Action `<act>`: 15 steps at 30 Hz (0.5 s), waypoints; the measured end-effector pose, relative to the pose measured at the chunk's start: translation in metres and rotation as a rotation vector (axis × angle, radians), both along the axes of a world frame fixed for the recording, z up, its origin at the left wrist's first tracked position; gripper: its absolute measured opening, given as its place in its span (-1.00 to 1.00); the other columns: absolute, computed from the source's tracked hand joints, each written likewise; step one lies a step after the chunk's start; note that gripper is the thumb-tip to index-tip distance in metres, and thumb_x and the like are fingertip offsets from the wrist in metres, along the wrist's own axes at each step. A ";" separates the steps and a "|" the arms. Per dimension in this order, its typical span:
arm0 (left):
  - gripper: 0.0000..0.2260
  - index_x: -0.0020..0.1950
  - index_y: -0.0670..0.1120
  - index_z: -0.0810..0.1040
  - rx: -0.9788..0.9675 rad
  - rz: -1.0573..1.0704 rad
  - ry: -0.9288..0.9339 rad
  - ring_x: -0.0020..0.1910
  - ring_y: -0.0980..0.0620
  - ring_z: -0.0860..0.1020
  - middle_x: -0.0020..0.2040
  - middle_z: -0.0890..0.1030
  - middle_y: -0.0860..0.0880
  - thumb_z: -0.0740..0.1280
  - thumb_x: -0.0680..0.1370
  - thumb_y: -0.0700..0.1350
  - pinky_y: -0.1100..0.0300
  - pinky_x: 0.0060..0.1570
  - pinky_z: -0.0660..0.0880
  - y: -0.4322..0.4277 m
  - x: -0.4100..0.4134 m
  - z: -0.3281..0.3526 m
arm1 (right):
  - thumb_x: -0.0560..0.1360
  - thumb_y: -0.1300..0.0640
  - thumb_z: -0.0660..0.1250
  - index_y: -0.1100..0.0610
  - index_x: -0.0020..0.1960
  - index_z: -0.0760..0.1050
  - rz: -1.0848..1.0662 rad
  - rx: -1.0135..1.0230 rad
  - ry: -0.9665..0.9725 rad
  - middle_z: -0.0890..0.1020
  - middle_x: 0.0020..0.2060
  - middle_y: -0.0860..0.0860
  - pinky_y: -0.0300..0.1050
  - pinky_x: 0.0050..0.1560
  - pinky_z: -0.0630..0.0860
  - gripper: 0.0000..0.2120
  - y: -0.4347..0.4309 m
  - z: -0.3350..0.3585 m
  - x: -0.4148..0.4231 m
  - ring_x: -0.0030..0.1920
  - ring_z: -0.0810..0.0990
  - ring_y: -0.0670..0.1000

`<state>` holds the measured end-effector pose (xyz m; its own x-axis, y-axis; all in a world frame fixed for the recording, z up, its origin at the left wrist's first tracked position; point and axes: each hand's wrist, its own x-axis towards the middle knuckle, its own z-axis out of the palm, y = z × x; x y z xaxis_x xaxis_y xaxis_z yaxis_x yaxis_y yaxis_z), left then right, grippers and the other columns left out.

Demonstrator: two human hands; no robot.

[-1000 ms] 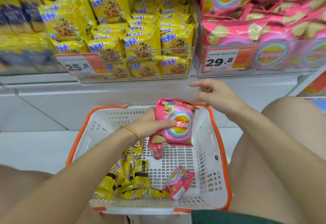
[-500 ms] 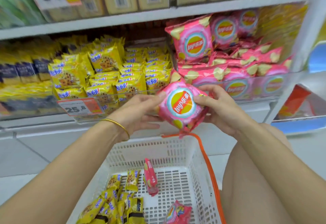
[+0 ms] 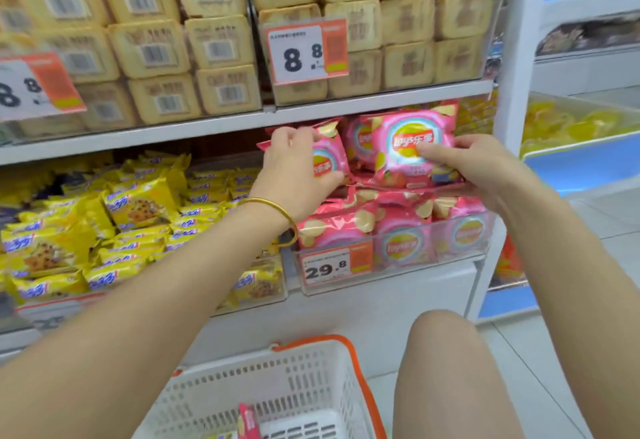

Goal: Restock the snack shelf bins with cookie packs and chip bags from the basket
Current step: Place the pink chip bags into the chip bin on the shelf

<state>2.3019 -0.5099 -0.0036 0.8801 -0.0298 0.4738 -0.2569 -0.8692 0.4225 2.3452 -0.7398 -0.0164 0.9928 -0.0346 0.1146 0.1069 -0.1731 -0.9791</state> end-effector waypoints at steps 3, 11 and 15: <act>-0.44 0.47 0.02 0.22 0.337 0.070 0.042 0.47 -0.20 0.05 0.51 -0.02 -0.18 0.34 0.52 0.01 -0.02 0.39 0.15 -0.006 0.020 -0.017 | -0.06 -0.29 0.60 0.31 0.30 0.39 -0.079 -0.001 0.074 0.55 0.17 0.19 0.17 0.05 0.57 0.11 -0.014 -0.010 0.037 0.11 0.58 0.14; -0.46 0.50 0.19 0.11 0.643 0.132 0.085 0.50 -0.22 -0.10 0.55 -0.16 -0.13 0.24 0.58 0.01 -0.04 0.43 0.06 0.000 0.057 -0.032 | 0.39 0.21 0.48 0.28 0.14 0.49 0.013 -0.058 -0.106 0.63 0.00 0.12 -0.27 -0.08 0.55 -0.63 0.012 -0.027 0.091 -0.10 0.60 -0.05; -0.48 0.50 0.18 0.13 0.689 0.086 0.033 0.49 -0.22 -0.08 0.54 -0.12 -0.13 0.22 0.58 -0.03 -0.03 0.44 0.04 0.010 0.060 -0.031 | 0.35 0.13 0.52 0.23 0.16 0.48 0.109 -0.254 -0.083 0.63 0.04 0.10 0.01 0.17 0.53 -0.56 0.006 -0.017 0.110 0.06 0.61 0.05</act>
